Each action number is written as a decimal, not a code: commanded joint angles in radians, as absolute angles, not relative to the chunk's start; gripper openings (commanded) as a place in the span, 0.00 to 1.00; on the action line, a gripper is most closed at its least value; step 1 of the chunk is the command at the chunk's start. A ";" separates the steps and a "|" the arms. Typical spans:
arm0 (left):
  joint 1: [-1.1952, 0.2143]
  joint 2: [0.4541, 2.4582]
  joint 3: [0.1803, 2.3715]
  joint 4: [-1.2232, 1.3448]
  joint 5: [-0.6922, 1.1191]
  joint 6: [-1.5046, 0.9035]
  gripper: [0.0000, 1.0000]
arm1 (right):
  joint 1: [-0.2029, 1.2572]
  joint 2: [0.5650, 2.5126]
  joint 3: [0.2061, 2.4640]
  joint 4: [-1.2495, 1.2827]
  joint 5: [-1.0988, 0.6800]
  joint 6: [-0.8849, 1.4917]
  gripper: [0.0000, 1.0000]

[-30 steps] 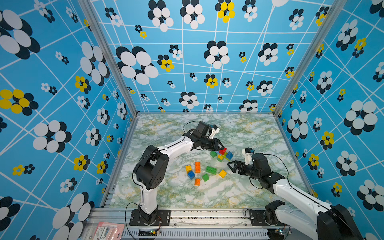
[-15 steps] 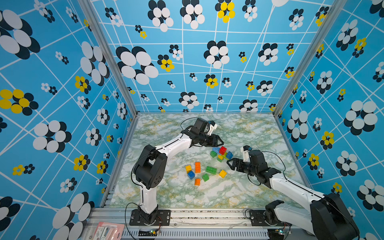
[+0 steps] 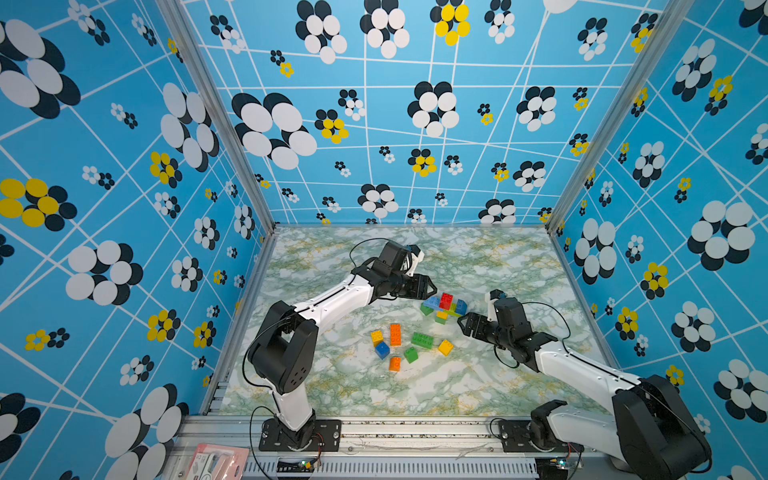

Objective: Assemble a fork with lego
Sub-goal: Adjust the lego brick at the center of the board.

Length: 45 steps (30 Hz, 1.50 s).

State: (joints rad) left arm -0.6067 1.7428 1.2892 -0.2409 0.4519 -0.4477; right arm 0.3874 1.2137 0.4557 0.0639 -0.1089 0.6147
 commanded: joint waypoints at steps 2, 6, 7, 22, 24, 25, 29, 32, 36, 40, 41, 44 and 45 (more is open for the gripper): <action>-0.598 1.694 1.244 -0.248 0.385 -0.424 0.70 | 0.385 1.237 0.493 0.105 -0.059 0.646 0.86; -0.598 1.673 1.215 -0.253 0.356 -0.420 0.70 | 0.385 1.250 0.513 0.109 -0.036 0.649 0.85; -0.598 1.669 1.206 -0.251 0.352 -0.421 0.70 | 0.385 1.255 0.521 0.106 -0.031 0.649 0.85; -0.603 1.694 1.160 -0.248 0.303 -0.447 0.70 | 0.379 1.309 0.599 0.041 0.062 0.641 0.84; -0.606 1.708 1.170 -0.259 0.292 -0.450 0.70 | 0.376 1.323 0.611 0.040 0.064 0.643 0.84; -0.609 1.715 1.178 -0.270 0.280 -0.451 0.69 | 0.375 1.331 0.618 0.038 0.066 0.645 0.84; -0.616 1.749 1.201 -0.300 0.250 -0.457 0.68 | 0.368 1.364 0.646 0.041 0.064 0.644 0.83; -0.625 1.773 1.219 -0.311 0.244 -0.459 0.68 | 0.364 1.382 0.665 0.046 0.059 0.642 0.83; -0.645 1.802 1.238 -0.322 0.239 -0.457 0.68 | 0.357 1.404 0.688 0.046 0.049 0.631 0.83; -0.662 1.824 1.244 -0.316 0.240 -0.466 0.68 | 0.345 1.426 0.704 0.050 0.028 0.620 0.83; -0.667 1.830 1.246 -0.315 0.238 -0.469 0.68 | 0.341 1.430 0.708 0.053 0.021 0.617 0.83; -0.679 1.844 1.251 -0.312 0.240 -0.476 0.68 | 0.330 1.448 0.717 0.069 -0.010 0.588 0.83; -0.682 1.845 1.252 -0.310 0.241 -0.477 0.68 | 0.327 1.454 0.722 0.074 -0.027 0.578 0.83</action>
State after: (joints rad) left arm -0.6712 1.8244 1.2171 -0.2928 0.2527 -0.4637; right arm 0.3374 1.4334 0.6952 0.0620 0.0166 0.6170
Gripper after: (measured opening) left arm 0.679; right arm 0.831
